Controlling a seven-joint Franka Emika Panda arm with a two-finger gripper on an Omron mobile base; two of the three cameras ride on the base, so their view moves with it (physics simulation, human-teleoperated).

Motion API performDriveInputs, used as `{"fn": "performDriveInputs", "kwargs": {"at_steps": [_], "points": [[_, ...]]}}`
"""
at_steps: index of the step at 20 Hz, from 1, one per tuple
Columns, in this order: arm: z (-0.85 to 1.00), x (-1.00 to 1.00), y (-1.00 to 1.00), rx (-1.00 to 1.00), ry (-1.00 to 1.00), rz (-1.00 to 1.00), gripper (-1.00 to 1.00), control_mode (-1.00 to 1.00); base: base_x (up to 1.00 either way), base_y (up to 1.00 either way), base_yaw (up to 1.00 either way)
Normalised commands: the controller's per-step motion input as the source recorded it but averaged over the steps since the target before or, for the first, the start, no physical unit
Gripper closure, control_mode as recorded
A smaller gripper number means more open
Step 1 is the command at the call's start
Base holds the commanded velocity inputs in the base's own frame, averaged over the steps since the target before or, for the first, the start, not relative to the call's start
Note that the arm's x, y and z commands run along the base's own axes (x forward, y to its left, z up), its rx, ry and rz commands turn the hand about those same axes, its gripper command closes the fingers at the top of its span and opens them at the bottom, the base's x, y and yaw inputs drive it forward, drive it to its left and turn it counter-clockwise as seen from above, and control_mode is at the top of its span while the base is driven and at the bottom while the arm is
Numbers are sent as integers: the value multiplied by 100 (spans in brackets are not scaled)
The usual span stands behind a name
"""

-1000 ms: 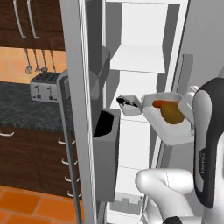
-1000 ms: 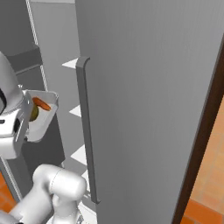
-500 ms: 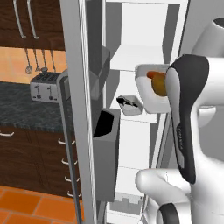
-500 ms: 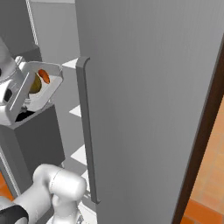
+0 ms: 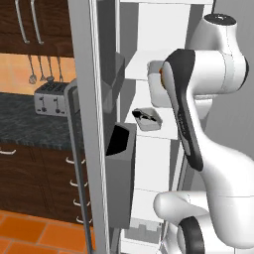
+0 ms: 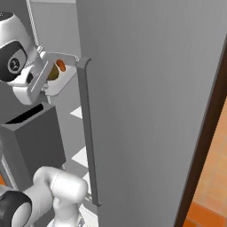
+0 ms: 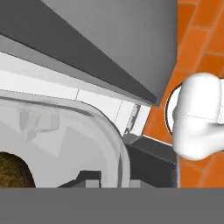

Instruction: Take the meat container that has the fish and place it on the second highest rack of the freezer. Then take the vegetable container that has the avocado and carrot and place it on the highest rack of the freezer.

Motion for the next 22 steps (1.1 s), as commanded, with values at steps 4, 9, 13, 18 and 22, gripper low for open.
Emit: {"fn": "performDriveInputs", "kwargs": {"at_steps": [4,9,13,18,22], "points": [[0,92,-9,0,-7,0,100,-100,0,0,0],[0,77,-10,0,-11,0,100,-100,0,0,0],[0,67,-13,-2,-8,-8,100,-100,0,0,0],[0,93,-9,-2,-1,-13,100,-100,0,0,0],[0,96,0,0,0,-2,100,-100,0,0,0]]}}
